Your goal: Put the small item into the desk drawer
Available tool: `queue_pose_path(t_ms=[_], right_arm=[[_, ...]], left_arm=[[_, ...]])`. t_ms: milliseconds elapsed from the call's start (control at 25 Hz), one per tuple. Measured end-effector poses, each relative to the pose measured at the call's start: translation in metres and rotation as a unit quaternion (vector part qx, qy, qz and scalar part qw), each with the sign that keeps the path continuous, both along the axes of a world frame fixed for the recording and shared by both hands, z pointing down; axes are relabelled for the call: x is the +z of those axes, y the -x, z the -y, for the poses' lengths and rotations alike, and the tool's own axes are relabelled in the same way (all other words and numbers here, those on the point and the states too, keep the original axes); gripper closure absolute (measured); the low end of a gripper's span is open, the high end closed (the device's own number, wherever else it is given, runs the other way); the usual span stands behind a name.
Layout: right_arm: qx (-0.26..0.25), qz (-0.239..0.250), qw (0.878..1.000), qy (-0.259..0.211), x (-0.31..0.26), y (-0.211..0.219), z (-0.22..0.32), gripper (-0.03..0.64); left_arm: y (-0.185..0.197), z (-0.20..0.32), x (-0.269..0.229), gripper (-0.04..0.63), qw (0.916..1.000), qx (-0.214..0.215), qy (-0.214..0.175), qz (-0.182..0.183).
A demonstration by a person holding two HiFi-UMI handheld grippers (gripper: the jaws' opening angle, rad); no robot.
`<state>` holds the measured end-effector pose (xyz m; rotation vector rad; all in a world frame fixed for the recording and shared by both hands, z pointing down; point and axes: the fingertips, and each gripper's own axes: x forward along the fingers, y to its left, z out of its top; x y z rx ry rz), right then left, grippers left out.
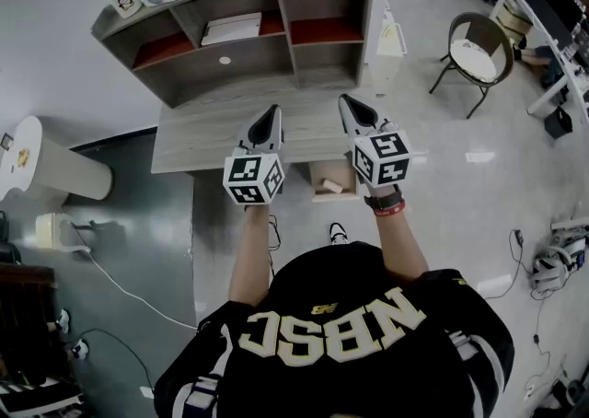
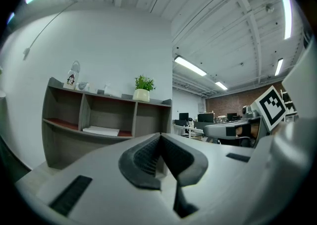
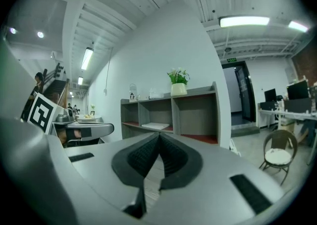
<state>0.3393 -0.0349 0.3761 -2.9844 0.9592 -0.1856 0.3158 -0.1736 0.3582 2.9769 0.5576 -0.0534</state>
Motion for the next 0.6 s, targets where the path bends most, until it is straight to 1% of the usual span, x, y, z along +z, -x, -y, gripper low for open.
queue_pose_path(t_ms=[120,280,400,440,520,600], right_arm=[[-0.004,-0.001,1.000,0.002,-0.002,0.002,0.004,0.609],[-0.009,0.005,1.000,-0.004,-0.001,0.004,0.006,0.609],[-0.021,0.011,0.999,-0.028,0.003,0.007,0.015,0.609],[-0.030,0.016,0.999,-0.040,0.006,0.009,0.027,0.609],[-0.067,0.034,0.995,-0.069,0.016,0.018,0.069,0.609],[-0.116,0.056,0.986,-0.101,0.025,0.033,0.121,0.609]], left_arm=[[0.004,0.005,-0.005,0.583,0.9997,0.004,0.024,-0.001],[0.008,0.007,-0.014,0.583,0.9997,0.001,0.024,-0.010],[0.008,0.014,-0.009,0.583,0.9998,-0.003,0.022,-0.002],[0.011,0.026,-0.005,0.583,0.9998,-0.011,0.017,0.007],[0.028,0.065,0.006,0.583,0.9986,-0.044,0.004,0.030],[0.052,0.113,0.018,0.583,0.9947,-0.085,-0.009,0.056]])
